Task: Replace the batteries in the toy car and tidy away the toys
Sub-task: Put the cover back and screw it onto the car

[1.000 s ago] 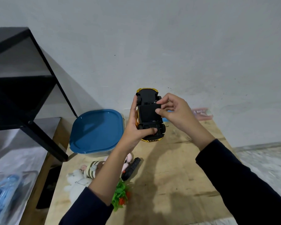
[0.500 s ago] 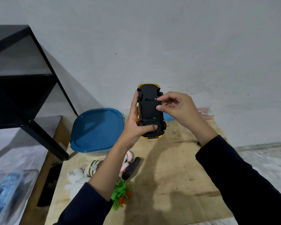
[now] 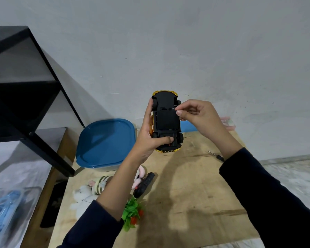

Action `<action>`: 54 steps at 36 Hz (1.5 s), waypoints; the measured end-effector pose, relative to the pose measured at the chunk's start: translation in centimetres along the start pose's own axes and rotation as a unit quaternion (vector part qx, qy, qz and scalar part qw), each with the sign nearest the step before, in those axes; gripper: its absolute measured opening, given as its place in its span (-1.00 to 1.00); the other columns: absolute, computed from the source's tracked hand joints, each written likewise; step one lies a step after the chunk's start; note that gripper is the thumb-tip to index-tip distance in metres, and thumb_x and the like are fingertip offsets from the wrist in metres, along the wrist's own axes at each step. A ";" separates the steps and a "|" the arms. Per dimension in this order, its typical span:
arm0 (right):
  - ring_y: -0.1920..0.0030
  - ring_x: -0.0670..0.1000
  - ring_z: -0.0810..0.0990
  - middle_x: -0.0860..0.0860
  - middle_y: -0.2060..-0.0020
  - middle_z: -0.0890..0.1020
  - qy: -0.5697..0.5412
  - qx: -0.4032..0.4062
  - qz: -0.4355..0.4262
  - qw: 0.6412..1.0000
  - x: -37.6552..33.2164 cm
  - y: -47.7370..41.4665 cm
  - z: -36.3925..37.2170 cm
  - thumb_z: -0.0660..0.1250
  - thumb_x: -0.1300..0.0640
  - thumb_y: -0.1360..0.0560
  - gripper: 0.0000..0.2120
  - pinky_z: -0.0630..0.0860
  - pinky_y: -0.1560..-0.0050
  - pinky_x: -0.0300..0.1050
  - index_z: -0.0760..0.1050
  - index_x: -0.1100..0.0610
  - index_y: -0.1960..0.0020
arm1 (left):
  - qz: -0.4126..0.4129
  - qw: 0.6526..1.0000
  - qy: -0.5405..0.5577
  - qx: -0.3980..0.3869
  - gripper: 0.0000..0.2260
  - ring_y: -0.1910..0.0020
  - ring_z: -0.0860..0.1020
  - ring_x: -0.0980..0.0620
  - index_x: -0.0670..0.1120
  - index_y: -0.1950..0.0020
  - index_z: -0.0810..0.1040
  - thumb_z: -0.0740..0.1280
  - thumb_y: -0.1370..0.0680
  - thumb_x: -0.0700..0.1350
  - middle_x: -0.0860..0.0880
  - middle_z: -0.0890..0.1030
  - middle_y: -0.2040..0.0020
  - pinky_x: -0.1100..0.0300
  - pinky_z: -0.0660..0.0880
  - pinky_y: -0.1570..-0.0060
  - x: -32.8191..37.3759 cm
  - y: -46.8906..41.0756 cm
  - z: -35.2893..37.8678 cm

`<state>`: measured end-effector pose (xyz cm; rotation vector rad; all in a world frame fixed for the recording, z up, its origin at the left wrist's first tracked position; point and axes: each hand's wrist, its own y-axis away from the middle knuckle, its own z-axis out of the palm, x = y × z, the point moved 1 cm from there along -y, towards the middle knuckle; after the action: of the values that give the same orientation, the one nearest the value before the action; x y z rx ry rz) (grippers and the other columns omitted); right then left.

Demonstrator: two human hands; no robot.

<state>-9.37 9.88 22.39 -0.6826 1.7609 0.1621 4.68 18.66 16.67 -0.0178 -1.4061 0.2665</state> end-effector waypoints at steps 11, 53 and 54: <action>0.25 -0.06 0.62 -0.01 0.28 0.65 0.002 0.002 -0.007 1.000 0.1 0.2 -0.4 0.39 0.31 -0.44 -0.79 0.58 0.11 -0.20 0.60 0.00 0.20 | 0.009 1.000 0.008 -0.007 -0.01 -0.23 0.51 -0.22 0.28 -0.50 0.03 0.47 -0.28 -0.29 -0.11 0.36 -0.41 -0.07 0.53 -0.13 0.1 -0.2 0.5; 0.00 -0.27 0.49 -0.10 0.02 0.49 0.091 0.111 -0.052 0.988 11.3 4.1 -0.8 0.23 0.28 -0.53 -0.67 0.42 -0.04 -0.43 0.47 0.18 -0.29 | -0.110 0.989 0.024 0.099 -0.47 -0.29 0.49 0.01 0.34 -0.42 0.19 0.12 -0.63 -0.25 0.19 0.47 -0.32 -0.09 0.43 -0.28 -4.2 -2.0 3.2; 0.02 -0.28 0.51 -0.03 0.02 0.52 0.082 0.136 -0.031 0.987 12.3 4.2 -1.5 0.23 0.28 -0.53 -0.70 0.43 -0.01 -0.45 0.49 0.20 -0.26 | -0.116 0.987 0.028 0.107 -0.46 -0.28 0.50 0.00 0.36 -0.39 0.21 0.12 -0.63 -0.25 0.24 0.49 -0.27 -0.09 0.43 -0.28 -4.4 -2.1 3.4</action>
<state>-14.65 8.18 10.57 -0.5630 1.8725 -0.1790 1.17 15.28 13.32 0.3115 -1.3036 0.2209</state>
